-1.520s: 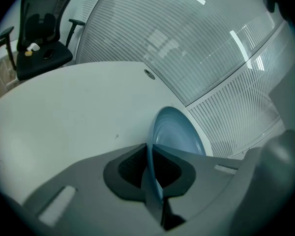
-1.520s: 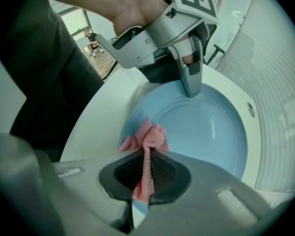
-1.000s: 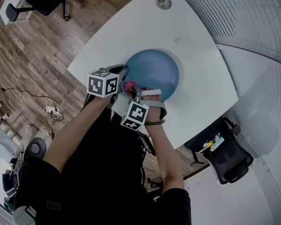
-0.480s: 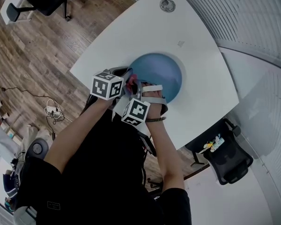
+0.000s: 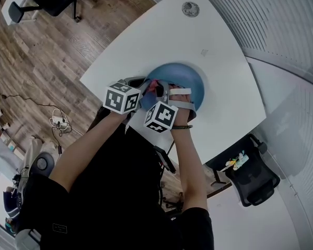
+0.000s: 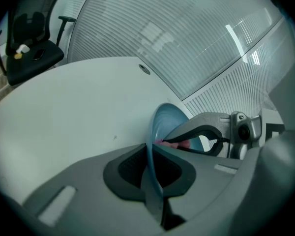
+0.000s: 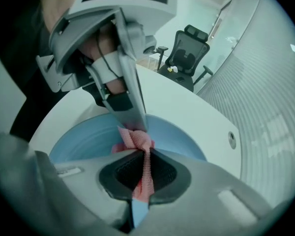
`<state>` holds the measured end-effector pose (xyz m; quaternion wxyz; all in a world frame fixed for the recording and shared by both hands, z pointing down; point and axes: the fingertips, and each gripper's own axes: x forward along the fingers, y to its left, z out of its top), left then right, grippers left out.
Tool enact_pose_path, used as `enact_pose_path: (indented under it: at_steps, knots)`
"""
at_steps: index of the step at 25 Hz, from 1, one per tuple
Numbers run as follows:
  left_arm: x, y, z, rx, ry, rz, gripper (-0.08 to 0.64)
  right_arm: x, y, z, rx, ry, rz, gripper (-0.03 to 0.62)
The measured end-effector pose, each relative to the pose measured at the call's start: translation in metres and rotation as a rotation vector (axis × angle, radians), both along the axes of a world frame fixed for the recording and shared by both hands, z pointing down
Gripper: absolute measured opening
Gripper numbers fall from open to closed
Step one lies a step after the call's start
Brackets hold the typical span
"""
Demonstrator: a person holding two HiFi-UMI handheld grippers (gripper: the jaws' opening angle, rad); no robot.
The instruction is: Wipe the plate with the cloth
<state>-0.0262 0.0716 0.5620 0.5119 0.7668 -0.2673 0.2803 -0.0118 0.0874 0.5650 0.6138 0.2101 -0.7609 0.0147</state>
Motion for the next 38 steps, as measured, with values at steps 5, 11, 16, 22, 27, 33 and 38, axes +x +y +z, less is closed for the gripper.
enact_pose_path:
  at_steps: [5, 11, 16, 22, 27, 33, 38]
  knots:
    - [0.001, -0.001, 0.000, -0.006, 0.002, 0.002, 0.018, 0.026, -0.033, 0.001, 0.061, 0.044, 0.072, 0.012]
    - [-0.001, -0.001, 0.000, -0.028, 0.008, -0.012, 0.018, 0.046, -0.055, 0.002, 0.111, 0.151, 0.054, 0.012]
    - [0.000, -0.001, -0.001, -0.019, 0.003, -0.033, 0.017, 0.065, -0.055, -0.001, 0.136, 0.150, 0.151, 0.012]
    - [-0.001, 0.000, 0.000, -0.022, 0.005, -0.060, 0.017, 0.068, -0.048, 0.001, 0.158, 0.082, 0.224, 0.011]
    - [-0.001, 0.001, 0.000, -0.021, 0.003, -0.071, 0.017, 0.038, -0.020, 0.001, 0.168, 0.046, 0.145, 0.011]
    - [0.000, 0.003, 0.003, -0.016, 0.004, -0.080, 0.017, 0.008, 0.030, 0.002, 0.149, 0.013, 0.028, 0.011]
    - [0.000, 0.004, 0.005, -0.015, 0.001, -0.084, 0.017, -0.004, 0.077, 0.003, 0.071, -0.005, -0.075, 0.011]
